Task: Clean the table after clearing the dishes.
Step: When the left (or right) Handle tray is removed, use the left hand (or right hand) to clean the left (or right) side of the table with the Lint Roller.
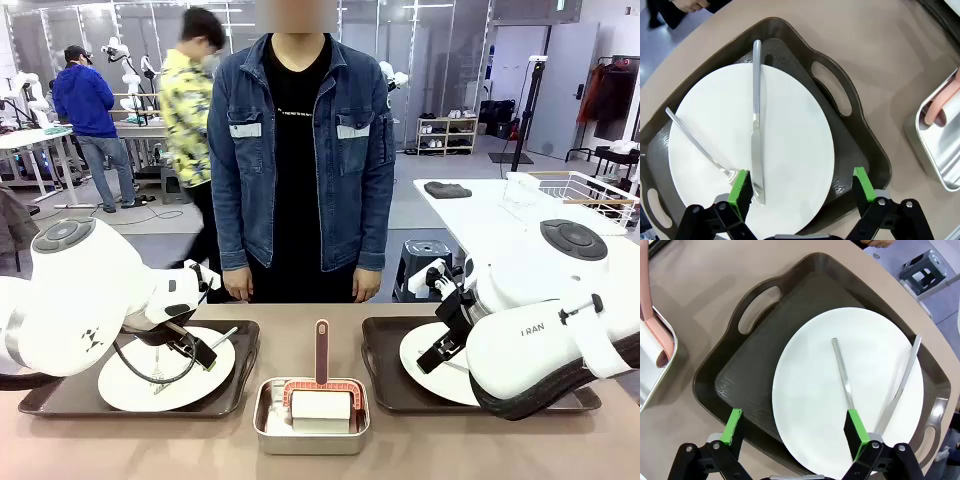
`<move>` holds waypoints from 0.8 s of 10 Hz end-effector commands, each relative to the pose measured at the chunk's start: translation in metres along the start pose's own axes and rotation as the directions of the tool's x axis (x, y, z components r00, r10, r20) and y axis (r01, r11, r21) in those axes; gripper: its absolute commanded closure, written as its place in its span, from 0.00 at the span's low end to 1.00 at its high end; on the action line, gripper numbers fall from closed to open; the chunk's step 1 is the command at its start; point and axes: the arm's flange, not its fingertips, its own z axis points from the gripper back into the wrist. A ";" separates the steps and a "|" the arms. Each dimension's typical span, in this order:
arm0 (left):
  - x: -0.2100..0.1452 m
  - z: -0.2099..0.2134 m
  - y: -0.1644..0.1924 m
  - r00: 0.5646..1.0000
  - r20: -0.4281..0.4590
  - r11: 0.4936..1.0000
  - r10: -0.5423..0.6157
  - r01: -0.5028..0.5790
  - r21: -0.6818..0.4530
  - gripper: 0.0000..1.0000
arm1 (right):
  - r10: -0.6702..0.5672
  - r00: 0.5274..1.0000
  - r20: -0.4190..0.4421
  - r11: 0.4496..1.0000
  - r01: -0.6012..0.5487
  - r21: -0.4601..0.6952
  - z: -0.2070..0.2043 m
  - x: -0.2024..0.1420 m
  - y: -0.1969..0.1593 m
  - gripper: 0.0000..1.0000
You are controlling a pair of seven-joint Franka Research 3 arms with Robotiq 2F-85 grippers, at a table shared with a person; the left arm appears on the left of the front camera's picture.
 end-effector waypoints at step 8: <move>0.000 0.000 0.000 1.000 0.000 1.000 0.000 0.000 0.000 0.00 | 0.000 1.000 0.000 1.000 0.000 0.000 0.000 0.000 0.000 0.00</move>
